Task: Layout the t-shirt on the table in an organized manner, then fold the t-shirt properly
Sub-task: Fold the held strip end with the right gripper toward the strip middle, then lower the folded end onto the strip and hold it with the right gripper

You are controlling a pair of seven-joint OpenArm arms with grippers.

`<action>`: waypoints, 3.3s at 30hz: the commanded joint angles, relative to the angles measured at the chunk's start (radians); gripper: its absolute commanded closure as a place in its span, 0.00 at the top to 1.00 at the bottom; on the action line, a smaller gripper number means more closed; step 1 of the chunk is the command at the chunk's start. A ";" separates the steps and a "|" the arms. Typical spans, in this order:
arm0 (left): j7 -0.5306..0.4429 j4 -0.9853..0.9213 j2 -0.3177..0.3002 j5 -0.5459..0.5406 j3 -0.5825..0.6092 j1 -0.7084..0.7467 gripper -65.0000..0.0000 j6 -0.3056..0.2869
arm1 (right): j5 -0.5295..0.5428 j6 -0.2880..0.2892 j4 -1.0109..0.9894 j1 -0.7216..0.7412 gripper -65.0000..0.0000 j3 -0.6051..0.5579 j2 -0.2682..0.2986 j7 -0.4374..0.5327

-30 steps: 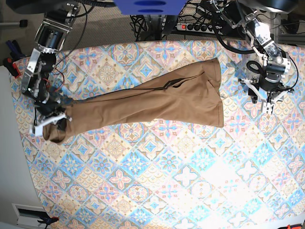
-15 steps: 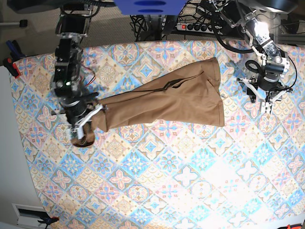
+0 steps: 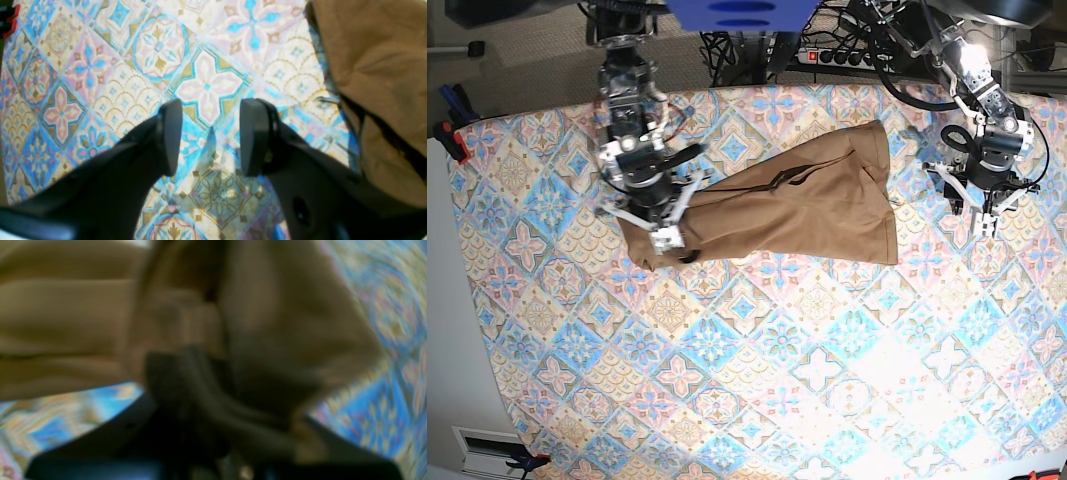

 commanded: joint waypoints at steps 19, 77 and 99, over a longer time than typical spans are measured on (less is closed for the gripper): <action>-0.015 0.017 -0.012 -0.006 -0.002 -0.002 0.41 0.005 | -0.027 -0.011 0.046 0.148 0.00 -0.159 -0.006 0.038; -0.017 0.017 -0.012 -0.005 -0.003 0.013 0.41 0.005 | -0.021 0.077 -0.009 0.150 0.00 -0.052 0.000 0.309; -0.018 0.018 0.022 0.040 0.003 0.019 0.41 0.005 | 0.146 0.097 -0.328 0.033 0.00 0.042 -0.004 0.555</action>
